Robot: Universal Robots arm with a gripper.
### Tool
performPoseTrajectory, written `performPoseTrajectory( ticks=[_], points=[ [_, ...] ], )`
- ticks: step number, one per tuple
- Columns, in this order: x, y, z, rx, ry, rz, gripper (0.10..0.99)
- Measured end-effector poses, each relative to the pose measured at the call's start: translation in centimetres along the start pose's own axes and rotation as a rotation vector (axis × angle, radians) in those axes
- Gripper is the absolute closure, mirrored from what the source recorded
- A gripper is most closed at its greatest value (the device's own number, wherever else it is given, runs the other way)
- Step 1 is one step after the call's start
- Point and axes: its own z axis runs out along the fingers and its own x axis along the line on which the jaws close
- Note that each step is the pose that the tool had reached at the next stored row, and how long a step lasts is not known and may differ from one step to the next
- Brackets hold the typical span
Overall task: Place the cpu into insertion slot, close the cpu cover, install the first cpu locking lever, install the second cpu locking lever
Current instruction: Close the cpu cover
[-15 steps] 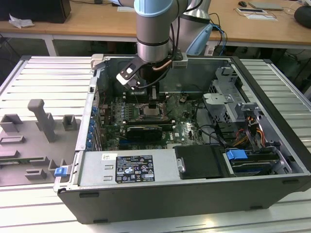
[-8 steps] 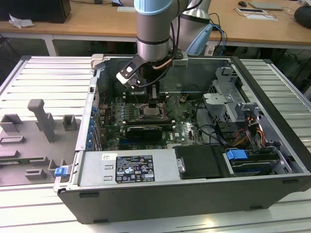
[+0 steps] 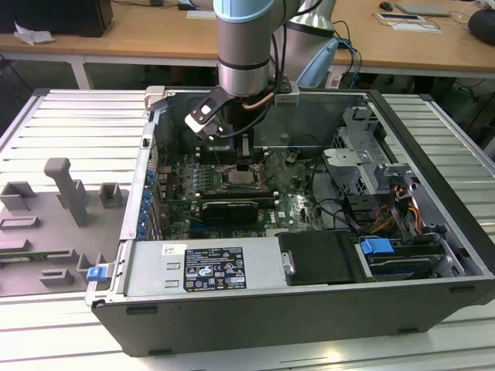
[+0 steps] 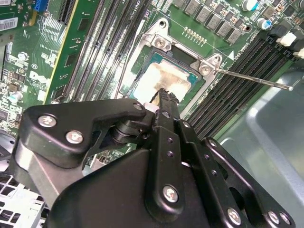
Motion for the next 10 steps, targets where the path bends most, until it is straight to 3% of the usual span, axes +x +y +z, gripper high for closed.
performPoseTrajectory(
  ticks=[10],
  points=[
    [0.00, 0.01, -0.19, 0.000, 0.0000, 0.000, 0.980]
  ],
)
